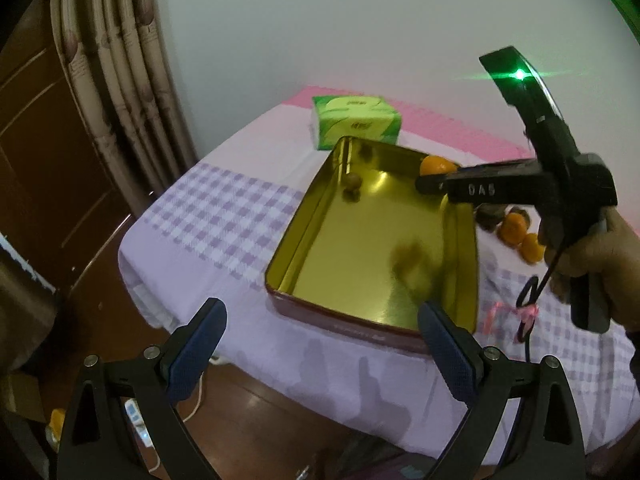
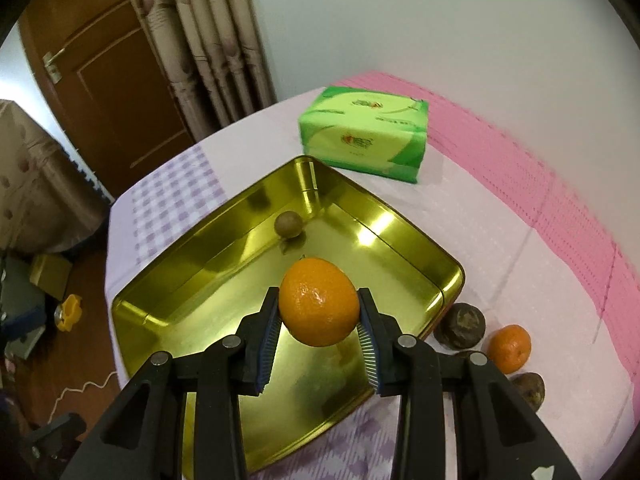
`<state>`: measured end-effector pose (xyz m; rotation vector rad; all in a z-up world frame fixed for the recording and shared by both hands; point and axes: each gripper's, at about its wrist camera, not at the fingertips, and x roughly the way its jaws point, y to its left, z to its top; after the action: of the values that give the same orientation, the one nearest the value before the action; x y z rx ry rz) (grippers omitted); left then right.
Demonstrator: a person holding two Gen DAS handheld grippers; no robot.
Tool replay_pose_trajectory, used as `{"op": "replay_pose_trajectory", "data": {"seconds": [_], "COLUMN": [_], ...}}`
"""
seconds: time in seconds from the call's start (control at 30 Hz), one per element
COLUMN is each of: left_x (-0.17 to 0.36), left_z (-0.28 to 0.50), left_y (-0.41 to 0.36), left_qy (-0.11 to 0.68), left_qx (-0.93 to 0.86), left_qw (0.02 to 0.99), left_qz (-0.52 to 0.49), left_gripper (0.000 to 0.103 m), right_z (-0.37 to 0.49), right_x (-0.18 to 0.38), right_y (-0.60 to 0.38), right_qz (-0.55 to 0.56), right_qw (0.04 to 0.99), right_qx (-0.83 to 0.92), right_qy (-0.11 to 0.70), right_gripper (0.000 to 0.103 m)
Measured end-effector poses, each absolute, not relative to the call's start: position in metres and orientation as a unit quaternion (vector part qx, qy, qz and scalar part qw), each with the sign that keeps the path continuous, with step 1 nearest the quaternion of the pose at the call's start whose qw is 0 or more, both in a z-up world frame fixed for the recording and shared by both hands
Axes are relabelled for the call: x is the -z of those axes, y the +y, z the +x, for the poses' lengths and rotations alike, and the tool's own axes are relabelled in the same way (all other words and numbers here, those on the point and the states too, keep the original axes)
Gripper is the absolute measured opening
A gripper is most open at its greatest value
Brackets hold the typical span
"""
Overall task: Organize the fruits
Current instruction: 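Carry the mandarin over the tin and open the right gripper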
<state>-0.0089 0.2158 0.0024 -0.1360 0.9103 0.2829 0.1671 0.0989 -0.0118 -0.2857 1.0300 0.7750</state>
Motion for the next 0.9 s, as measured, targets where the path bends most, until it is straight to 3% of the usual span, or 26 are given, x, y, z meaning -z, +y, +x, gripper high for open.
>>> {"op": "replay_pose_trajectory", "data": {"seconds": [0.9], "left_x": [0.020], "left_z": [0.001], "left_y": [0.228], "left_qy": [0.489], "left_qx": [-0.146], "left_qw": [0.857], "left_qz": [-0.074], "left_gripper": [0.096], "right_z": [0.217], "right_x": [0.047], "right_y": [0.116], "right_qz": [-0.094], "right_qw": [0.793], "right_qx": [-0.306], "right_qy": [0.519], "right_gripper": [0.034]}}
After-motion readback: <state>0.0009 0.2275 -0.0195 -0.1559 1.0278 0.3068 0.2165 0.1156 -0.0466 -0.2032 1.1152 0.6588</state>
